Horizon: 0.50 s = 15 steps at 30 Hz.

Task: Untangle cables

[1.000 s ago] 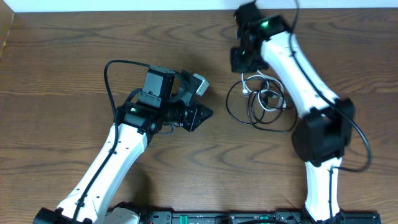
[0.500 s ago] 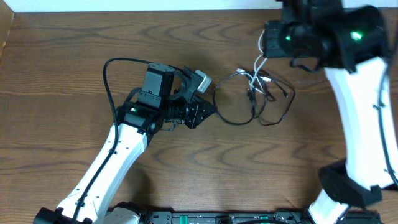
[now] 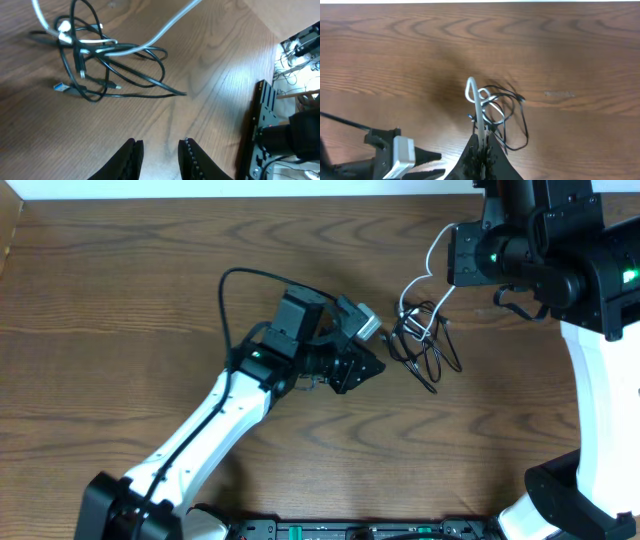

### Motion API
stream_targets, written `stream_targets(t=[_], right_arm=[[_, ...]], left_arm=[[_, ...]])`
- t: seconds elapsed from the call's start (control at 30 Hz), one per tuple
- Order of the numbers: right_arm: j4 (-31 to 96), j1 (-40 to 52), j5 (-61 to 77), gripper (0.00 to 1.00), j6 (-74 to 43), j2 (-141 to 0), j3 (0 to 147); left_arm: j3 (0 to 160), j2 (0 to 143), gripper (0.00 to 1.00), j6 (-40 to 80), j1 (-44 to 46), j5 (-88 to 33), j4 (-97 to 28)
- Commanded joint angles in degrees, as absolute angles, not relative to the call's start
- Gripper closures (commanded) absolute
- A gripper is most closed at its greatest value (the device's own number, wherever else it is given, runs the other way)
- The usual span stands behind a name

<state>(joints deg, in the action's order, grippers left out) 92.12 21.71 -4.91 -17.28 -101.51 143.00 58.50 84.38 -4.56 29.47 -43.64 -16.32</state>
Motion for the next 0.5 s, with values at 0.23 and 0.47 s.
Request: stream_targets(t=[0.23,0.47], right_arm=[[93.8,18.3,-7.0,0.99,-15.5,-101.4,143.7],[93.9,18.3,-7.0,0.99,-14.9,-101.4,143.7]], left_arm=[[58.3,92.2,0.69,-0.4,29.8,-44.4,-8.0],[58.3,97.6,0.67,1.4,30.0,-44.1,-4.5]])
